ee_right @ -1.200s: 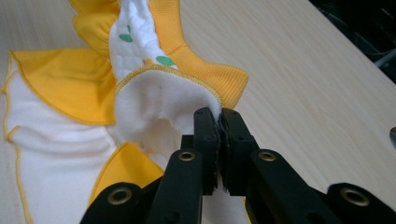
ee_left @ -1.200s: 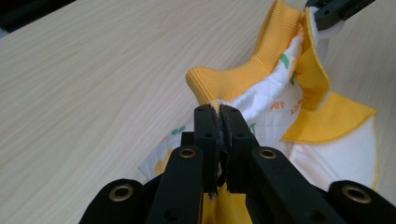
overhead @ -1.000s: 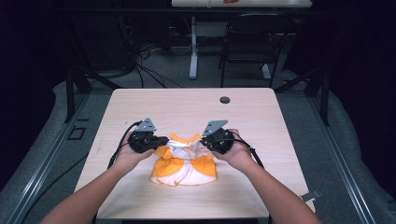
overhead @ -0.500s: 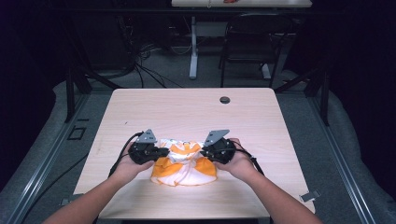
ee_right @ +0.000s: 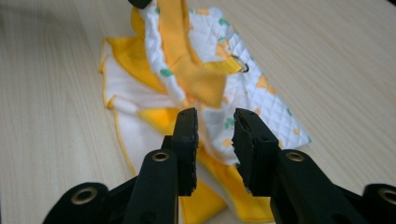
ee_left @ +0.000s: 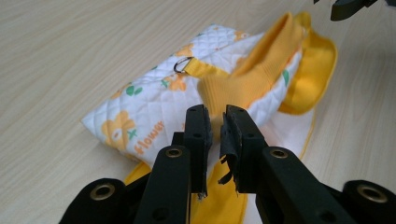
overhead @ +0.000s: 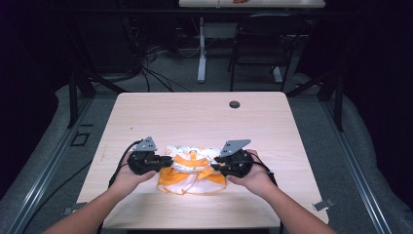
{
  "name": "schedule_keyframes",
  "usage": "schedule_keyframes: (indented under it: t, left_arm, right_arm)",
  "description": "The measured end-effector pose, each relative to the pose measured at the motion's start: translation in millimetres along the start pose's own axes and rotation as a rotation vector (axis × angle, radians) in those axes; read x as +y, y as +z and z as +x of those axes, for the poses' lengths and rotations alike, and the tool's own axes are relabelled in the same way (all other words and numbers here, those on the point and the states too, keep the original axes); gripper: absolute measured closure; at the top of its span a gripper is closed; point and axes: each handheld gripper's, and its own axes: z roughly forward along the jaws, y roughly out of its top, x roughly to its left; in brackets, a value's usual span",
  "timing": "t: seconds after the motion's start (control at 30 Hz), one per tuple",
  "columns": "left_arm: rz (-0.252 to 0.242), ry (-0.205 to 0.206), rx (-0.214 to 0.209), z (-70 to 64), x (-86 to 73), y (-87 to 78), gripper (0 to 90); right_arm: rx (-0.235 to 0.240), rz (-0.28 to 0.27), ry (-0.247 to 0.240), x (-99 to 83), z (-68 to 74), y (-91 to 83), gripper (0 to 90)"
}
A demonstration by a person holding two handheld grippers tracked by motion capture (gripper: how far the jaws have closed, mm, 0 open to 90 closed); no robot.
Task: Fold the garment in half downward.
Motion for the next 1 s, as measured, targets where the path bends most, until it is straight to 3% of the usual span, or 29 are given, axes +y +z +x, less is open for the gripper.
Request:
schedule_keyframes:
  t: [0.17, 0.33, 0.6, 1.0]
  left_arm:
    - [-0.014, -0.020, 0.013, 4.8, 7.8, -0.1, 78.8]
    - [0.014, -0.025, 0.034, 9.3, 7.5, 10.4, 88.2]
    - [0.042, -0.025, 0.003, 4.7, -2.0, 22.1, 89.7]
    - [0.060, 0.015, -0.076, -17.2, -17.1, 25.4, 89.7]
  right_arm:
    - [-0.031, -0.017, 0.008, 5.3, -7.4, -0.4, 83.7]
    - [-0.037, 0.003, 0.024, 6.8, -13.3, 17.3, 86.9]
    - [-0.011, 0.025, 0.035, 7.9, -10.2, 42.1, 87.6]
    - [0.058, 0.054, -0.001, -7.7, 12.7, 47.4, 87.2]
